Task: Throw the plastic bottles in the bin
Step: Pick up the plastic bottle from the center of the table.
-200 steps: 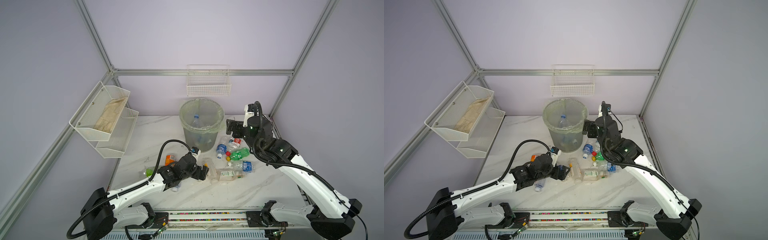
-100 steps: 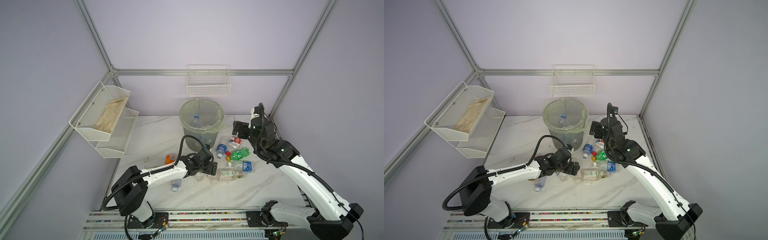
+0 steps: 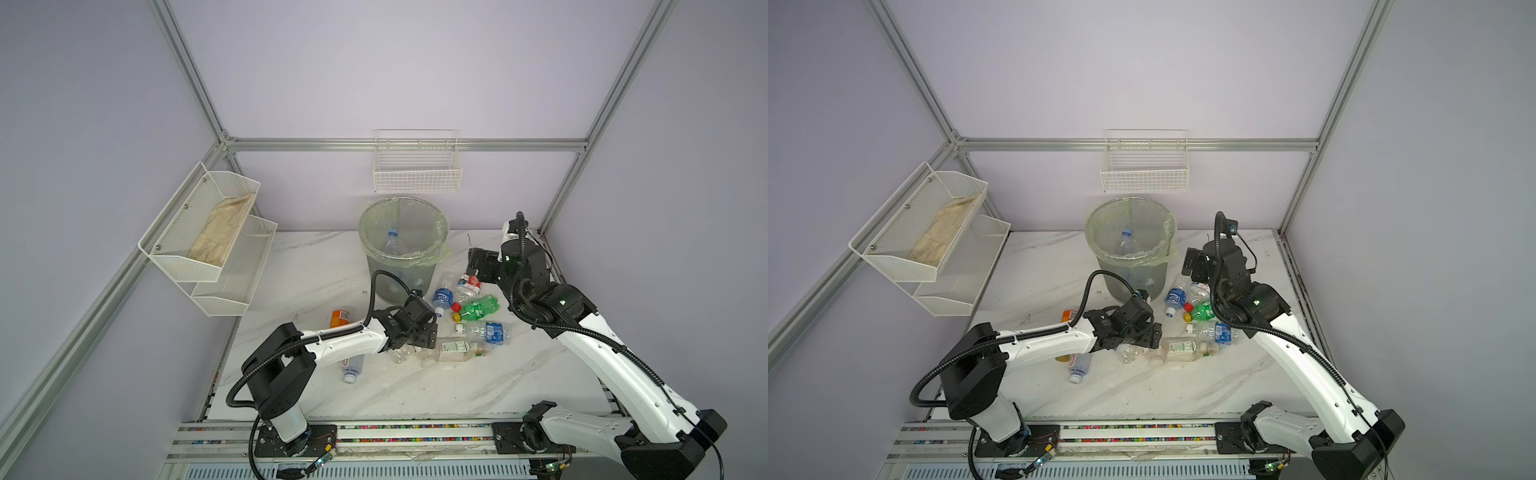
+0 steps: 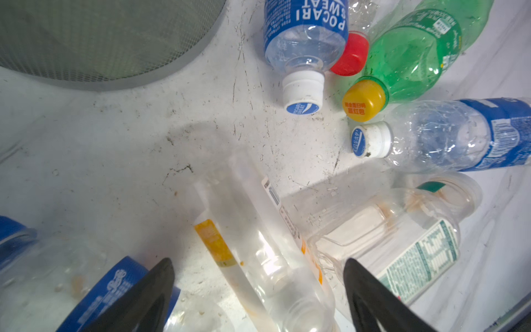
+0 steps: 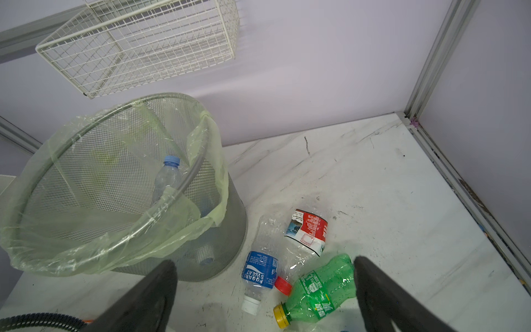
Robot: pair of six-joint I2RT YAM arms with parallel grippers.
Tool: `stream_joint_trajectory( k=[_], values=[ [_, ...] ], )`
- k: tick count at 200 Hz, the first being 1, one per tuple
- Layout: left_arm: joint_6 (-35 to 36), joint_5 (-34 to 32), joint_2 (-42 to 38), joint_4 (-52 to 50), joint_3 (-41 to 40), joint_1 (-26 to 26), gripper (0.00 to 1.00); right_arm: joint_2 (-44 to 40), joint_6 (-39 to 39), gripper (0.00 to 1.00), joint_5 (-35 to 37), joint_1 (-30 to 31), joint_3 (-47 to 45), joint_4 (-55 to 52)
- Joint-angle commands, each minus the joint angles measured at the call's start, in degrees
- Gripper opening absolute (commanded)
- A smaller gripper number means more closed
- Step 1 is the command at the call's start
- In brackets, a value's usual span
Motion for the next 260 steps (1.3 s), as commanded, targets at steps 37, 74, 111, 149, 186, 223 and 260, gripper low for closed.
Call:
stream_joint_trajectory(
  k=[37, 74, 111, 149, 186, 223, 260],
  values=[
    [-2.3, -3.9, 4.0, 0.4, 7.2, -1.0, 0.85, -0.6, 1.1, 0.97, -1.0, -0.6, -1.7, -0.5],
    [-2.5, -4.9, 6.7, 0.4, 7.9, -1.3, 0.79, -0.8, 0.8, 0.97, -1.5, -0.7, -2.4, -0.5],
    [-3.1, -4.6, 8.5, 0.6, 8.1, -1.6, 0.74, -1.0, 0.8, 0.97, -1.7, -0.7, -3.1, -0.3],
    [-3.5, -4.8, 9.1, 0.7, 8.2, -1.8, 0.59, -1.0, 0.8, 0.97, -2.0, -0.8, -3.7, -0.3],
    [-3.6, -5.5, 8.3, 0.7, 8.0, -2.1, 0.46, -1.2, 0.7, 0.97, -2.0, -0.8, -3.7, -0.3],
    [-3.1, -5.6, 6.8, 0.6, 7.9, -2.3, 0.38, -1.3, 0.9, 0.97, -1.9, -0.9, -3.8, -0.3],
    [-1.6, -8.2, 2.3, -0.2, 7.8, -3.4, 0.32, -1.1, 1.0, 0.97, -2.1, -0.9, -3.4, -0.3]
  ],
)
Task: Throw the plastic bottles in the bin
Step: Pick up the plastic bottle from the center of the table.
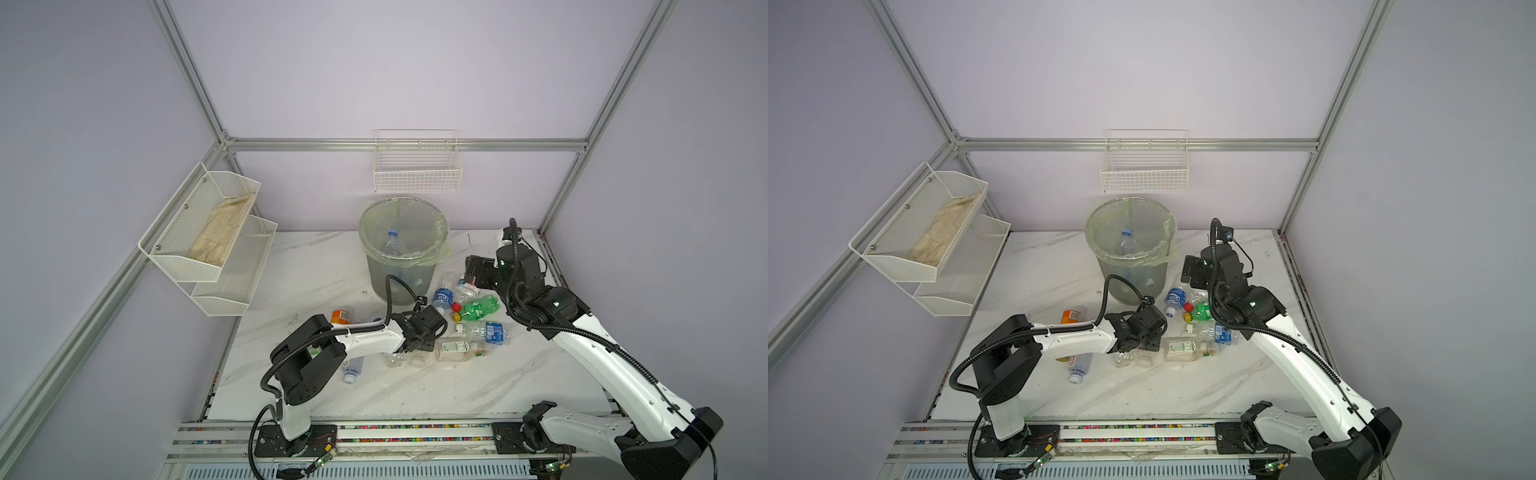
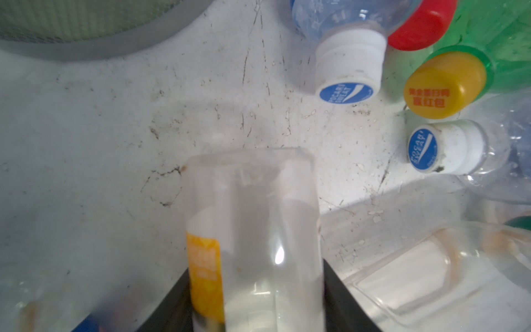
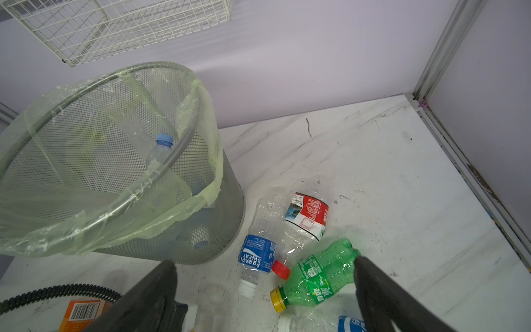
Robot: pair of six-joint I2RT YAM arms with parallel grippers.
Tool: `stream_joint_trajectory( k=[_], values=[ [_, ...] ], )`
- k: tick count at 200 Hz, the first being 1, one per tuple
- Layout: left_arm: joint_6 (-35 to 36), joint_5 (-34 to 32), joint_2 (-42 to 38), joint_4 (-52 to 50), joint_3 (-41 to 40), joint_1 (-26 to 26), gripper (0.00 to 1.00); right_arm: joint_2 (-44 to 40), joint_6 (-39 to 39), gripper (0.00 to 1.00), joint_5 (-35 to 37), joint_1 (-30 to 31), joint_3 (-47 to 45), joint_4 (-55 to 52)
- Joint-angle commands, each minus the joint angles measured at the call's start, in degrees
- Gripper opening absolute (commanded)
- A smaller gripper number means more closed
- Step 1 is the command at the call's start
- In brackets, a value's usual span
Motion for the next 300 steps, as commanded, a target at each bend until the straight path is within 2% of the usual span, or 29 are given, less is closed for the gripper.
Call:
stream_joint_trajectory(
  k=[1, 34, 92, 171, 197, 244, 300],
  values=[
    [1.3, -3.0, -5.8, 0.0, 4.2, -1.1, 0.32, -0.8, 0.7, 0.97, 0.0, -0.5, 0.0, -0.3],
    [4.0, -6.2, -10.3, -0.6, 5.0, -2.7, 0.31, -1.2, 0.9, 0.97, 0.0, -0.5, -0.2, 0.0],
    [9.9, -15.8, -18.3, 1.8, 3.0, -8.7, 0.28, -1.7, 0.7, 0.97, 0.6, -0.6, -0.1, 0.3],
    [27.1, -28.1, -32.3, 17.0, -5.8, -17.1, 0.26, -1.2, 0.7, 0.97, 0.6, -0.7, 1.4, 0.6],
    [31.2, -30.9, -36.7, 22.5, -9.0, -18.8, 0.25, -1.3, 0.6, 0.98, 1.1, -0.7, 1.8, 0.7],
    [44.8, -35.7, -43.6, 35.2, -14.7, -23.3, 0.22, -1.2, 1.2, 0.97, 0.4, -0.7, 1.9, 0.9],
    [57.9, -40.5, -51.1, 45.0, -19.1, -27.6, 0.20, -1.3, 1.9, 0.97, -0.8, -0.7, 2.1, 1.0]
  ],
)
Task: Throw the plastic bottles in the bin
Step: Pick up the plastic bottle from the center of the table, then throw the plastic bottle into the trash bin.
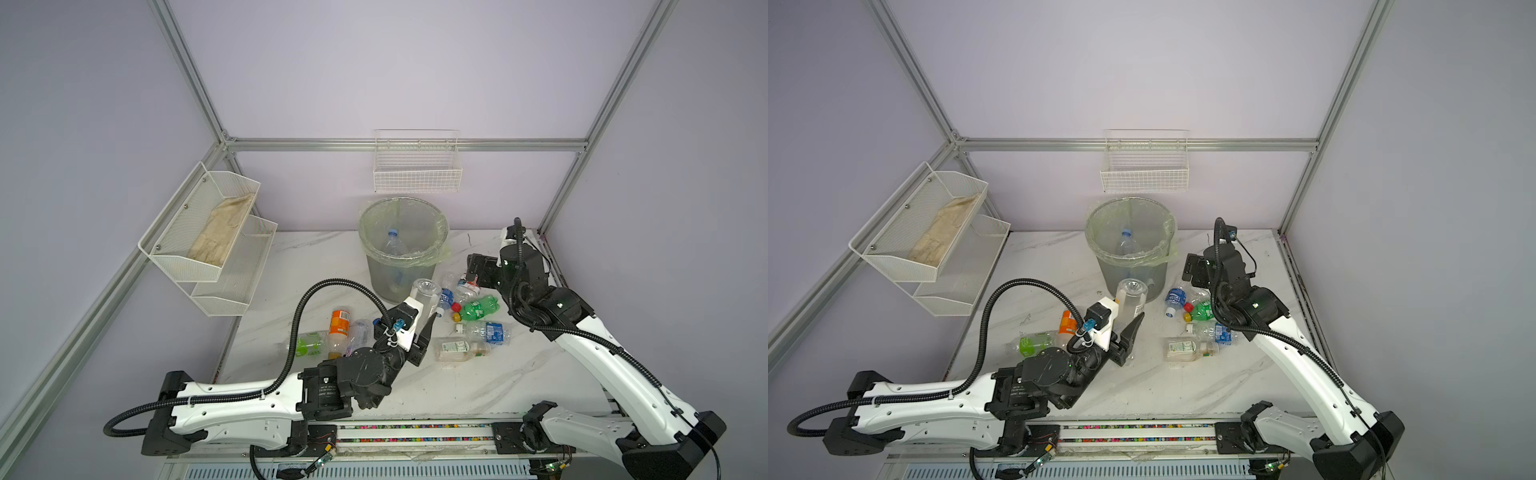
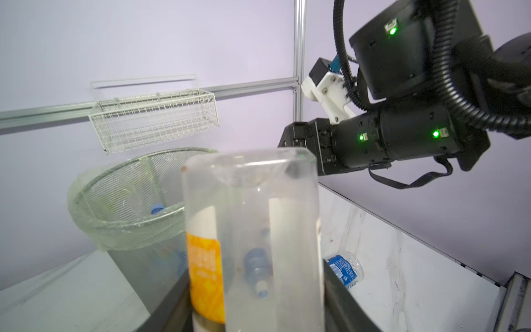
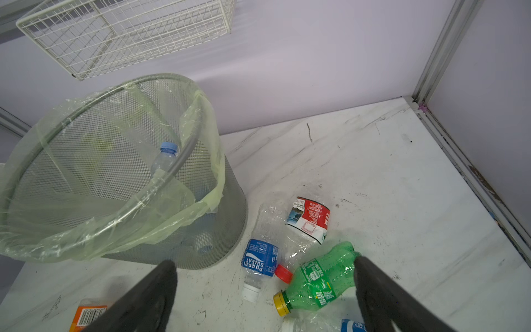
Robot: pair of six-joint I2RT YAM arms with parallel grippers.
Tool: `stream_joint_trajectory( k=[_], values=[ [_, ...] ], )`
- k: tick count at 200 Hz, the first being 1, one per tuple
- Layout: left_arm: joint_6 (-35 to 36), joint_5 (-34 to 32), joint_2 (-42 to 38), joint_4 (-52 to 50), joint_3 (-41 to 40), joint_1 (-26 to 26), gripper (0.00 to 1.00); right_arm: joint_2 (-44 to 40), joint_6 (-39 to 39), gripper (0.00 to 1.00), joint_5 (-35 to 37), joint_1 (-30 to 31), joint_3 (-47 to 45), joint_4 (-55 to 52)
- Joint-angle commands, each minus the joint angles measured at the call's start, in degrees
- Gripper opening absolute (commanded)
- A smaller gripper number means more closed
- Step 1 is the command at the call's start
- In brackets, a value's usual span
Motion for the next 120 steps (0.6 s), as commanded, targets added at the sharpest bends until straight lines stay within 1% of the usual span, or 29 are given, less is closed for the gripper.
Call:
stream_joint_trajectory(
  k=[1, 30, 60, 86, 120],
  values=[
    [9.2, -4.0, -3.5, 9.2, -3.1, -1.6, 0.20, -0.5, 1.2, 0.97, -0.5, -0.4, 1.9, 0.6],
    [12.5, -5.0, -7.1, 10.1, -4.4, -2.7, 0.20, -0.3, 1.6, 0.97, -1.1, -0.4, 1.7, 0.9],
    [15.1, -5.1, -10.2, 11.5, -5.6, -2.9, 0.20, -0.2, 2.0, 0.97, -1.6, -0.4, 1.5, 1.2],
    [20.8, -4.8, -11.3, 14.3, -5.7, -2.8, 0.20, -0.2, 2.1, 0.97, -2.1, -0.4, 1.1, 1.4],
    [28.6, -2.5, -11.9, 19.3, -4.2, -2.6, 0.21, -0.1, 2.5, 0.97, -3.7, -0.3, 0.6, 2.4]
  ],
)
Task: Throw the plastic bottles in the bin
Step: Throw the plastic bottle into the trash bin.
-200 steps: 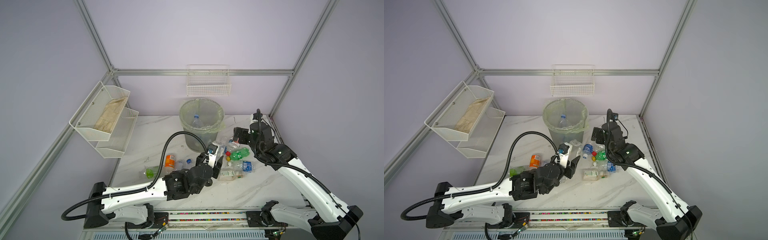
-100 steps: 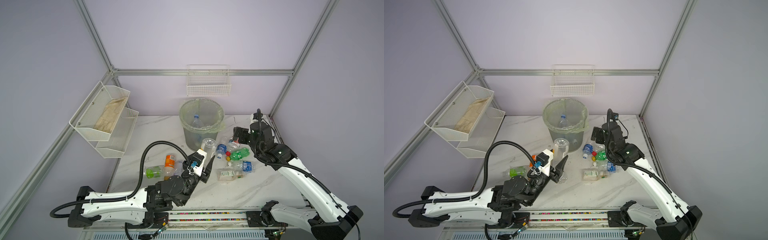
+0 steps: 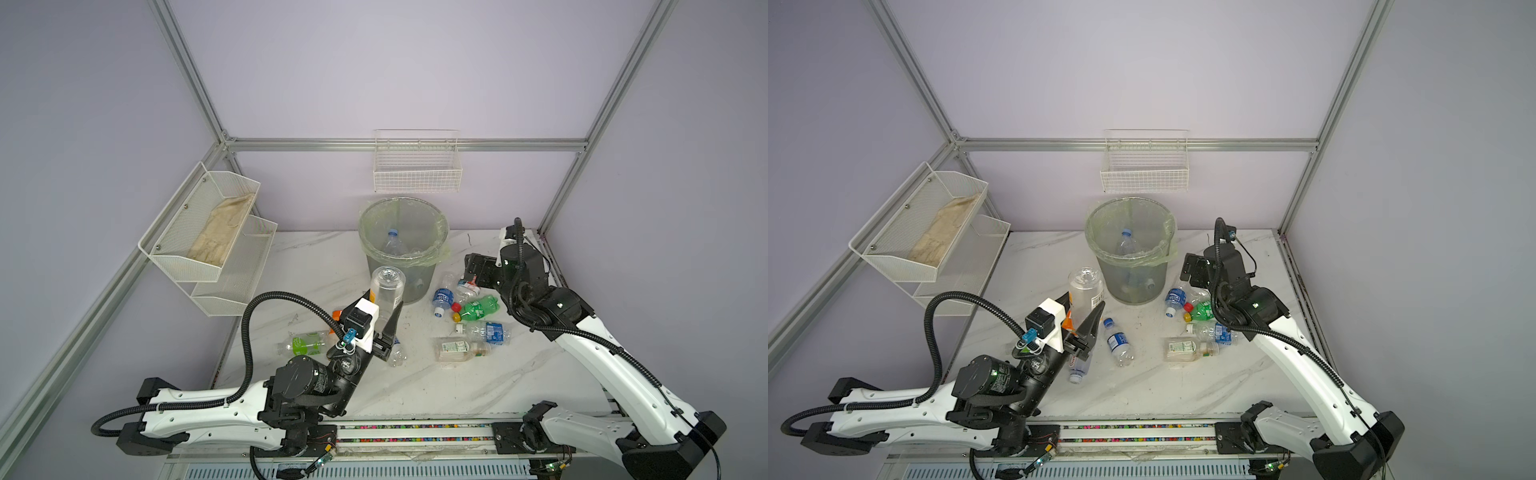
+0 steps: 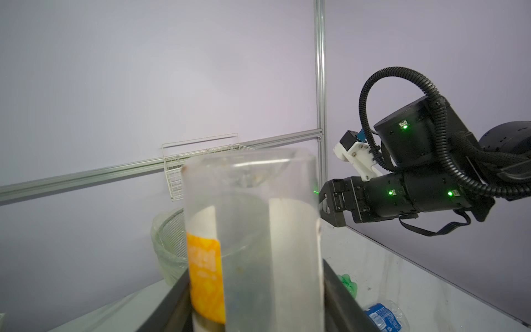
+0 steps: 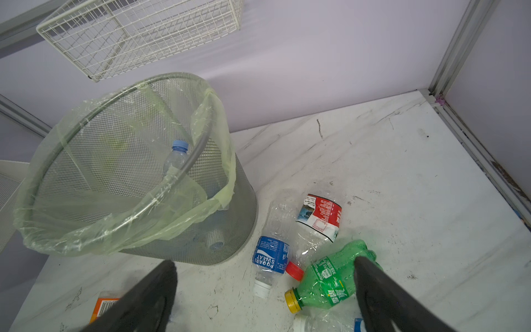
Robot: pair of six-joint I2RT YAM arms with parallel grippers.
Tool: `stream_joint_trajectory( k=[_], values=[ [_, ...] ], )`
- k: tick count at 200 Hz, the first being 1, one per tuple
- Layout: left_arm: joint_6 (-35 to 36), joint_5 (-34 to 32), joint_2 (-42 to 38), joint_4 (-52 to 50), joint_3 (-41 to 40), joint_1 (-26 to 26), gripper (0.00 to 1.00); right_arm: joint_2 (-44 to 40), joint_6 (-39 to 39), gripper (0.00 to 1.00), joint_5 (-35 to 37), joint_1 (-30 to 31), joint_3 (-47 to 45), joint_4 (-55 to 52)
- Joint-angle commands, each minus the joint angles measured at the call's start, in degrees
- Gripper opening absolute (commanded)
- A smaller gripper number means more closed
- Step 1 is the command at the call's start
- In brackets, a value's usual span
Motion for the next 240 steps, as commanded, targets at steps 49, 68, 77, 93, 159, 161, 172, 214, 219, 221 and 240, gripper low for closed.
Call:
stream_joint_trajectory(
  k=[49, 68, 77, 93, 159, 161, 172, 214, 219, 221, 240],
  values=[
    [8.2, 7.3, 0.8, 4.6, 4.4, 6.0, 0.21, 0.1, 1.4, 0.97, -1.9, -0.3, 0.7, 2.2],
    [4.5, 9.9, 2.6, 0.4, 7.3, 10.2, 0.21, -0.1, 1.5, 0.97, -1.9, -0.4, 0.7, 2.1],
    [2.5, 11.2, 3.9, -2.1, 9.0, 12.7, 0.21, -0.1, 1.6, 0.97, -2.0, -0.4, 0.6, 2.1],
    [-1.1, 12.5, 6.4, -3.8, 11.3, 16.5, 0.21, -0.3, 1.7, 0.97, -2.1, -0.4, 0.5, 2.1],
    [-10.7, 23.0, 16.3, -8.7, 19.0, 29.6, 0.21, -1.3, 1.5, 0.97, -1.4, -0.4, -0.1, 1.7],
    [-11.0, 23.4, 16.6, -8.7, 19.2, 29.9, 0.21, -1.3, 1.5, 0.97, -1.4, -0.4, -0.2, 1.7],
    [-12.8, 25.1, 18.2, -9.5, 20.5, 31.8, 0.21, -1.4, 1.4, 0.97, -1.3, -0.4, -0.4, 1.7],
    [-18.5, 30.3, 24.1, -11.8, 25.5, 37.9, 0.21, -2.1, 1.3, 0.97, -1.1, -0.4, -0.8, 1.6],
    [-19.2, 30.9, 24.9, -12.3, 26.3, 38.7, 0.20, -2.2, 1.2, 0.97, -1.0, -0.4, -0.8, 1.5],
    [-19.5, 31.3, 25.2, -12.7, 26.7, 38.9, 0.21, -2.2, 1.2, 0.97, -1.0, -0.4, -0.8, 1.5],
    [-23.0, 34.5, 29.0, -16.7, 31.2, 42.2, 0.21, -2.7, 1.1, 0.97, -0.9, -0.4, -0.7, 1.4]
  ],
)
